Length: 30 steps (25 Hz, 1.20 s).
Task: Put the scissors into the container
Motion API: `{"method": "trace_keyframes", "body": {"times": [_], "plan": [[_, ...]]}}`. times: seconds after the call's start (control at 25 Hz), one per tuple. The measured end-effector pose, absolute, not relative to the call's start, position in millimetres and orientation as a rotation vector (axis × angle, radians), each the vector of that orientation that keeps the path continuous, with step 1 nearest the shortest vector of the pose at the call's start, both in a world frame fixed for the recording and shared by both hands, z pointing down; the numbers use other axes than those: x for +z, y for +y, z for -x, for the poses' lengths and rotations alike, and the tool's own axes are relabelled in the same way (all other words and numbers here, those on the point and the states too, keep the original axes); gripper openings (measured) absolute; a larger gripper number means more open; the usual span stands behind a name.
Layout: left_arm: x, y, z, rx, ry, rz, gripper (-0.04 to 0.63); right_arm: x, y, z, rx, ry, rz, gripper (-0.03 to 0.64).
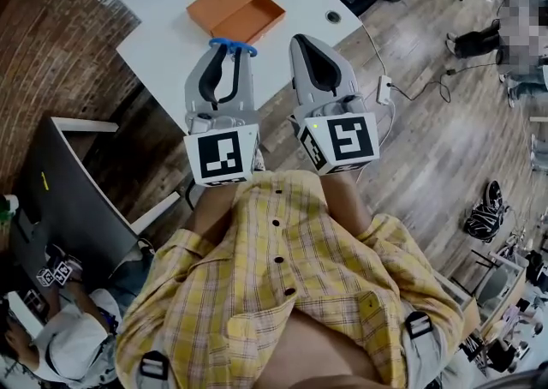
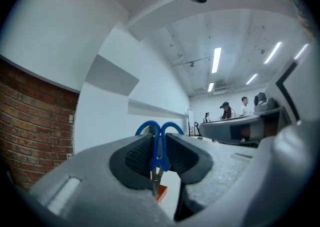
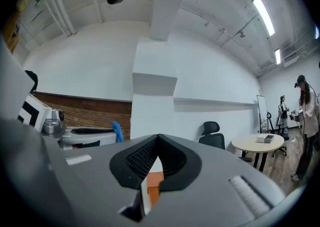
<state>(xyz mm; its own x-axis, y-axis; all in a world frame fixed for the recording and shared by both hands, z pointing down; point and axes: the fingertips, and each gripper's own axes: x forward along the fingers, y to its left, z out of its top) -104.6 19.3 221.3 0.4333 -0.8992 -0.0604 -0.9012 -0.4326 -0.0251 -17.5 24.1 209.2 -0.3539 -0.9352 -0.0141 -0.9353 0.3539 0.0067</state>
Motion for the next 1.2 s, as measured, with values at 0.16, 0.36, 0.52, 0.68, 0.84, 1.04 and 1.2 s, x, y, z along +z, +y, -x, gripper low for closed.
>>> {"method": "trace_keyframes", "body": {"times": [0.16,0.36,0.52,0.68,0.84,1.04,1.2], "plan": [[221.5,-0.7,107.3,0.063,1.618,2.637,0.084,206.1,6.1,22.7,0.039,2.564,1.806,0.006],[223.6,-17.4,115.0,0.063,1.611,2.659,0.084,205.9,-6.4,33.9,0.058,2.578,1.832,0.006],[228.9,-22.3,115.6,0.058,1.617,2.660,0.084,211.0,-10.3,35.1,0.048,2.585,1.838,0.006],[234.4,-23.8,109.2,0.045,1.622,2.666,0.084,217.1,-12.8,27.1,0.024,2.584,1.842,0.006],[237.4,-28.0,110.3,0.016,1.638,2.646,0.084,217.0,-19.9,29.6,0.027,2.597,1.808,0.006],[239.8,-40.3,102.4,0.003,1.649,2.627,0.084,222.7,-35.8,26.0,0.007,2.609,1.768,0.006],[245.2,-54.3,92.6,-0.051,1.648,2.629,0.084,227.1,-51.7,19.6,-0.013,2.630,1.745,0.006]]}}
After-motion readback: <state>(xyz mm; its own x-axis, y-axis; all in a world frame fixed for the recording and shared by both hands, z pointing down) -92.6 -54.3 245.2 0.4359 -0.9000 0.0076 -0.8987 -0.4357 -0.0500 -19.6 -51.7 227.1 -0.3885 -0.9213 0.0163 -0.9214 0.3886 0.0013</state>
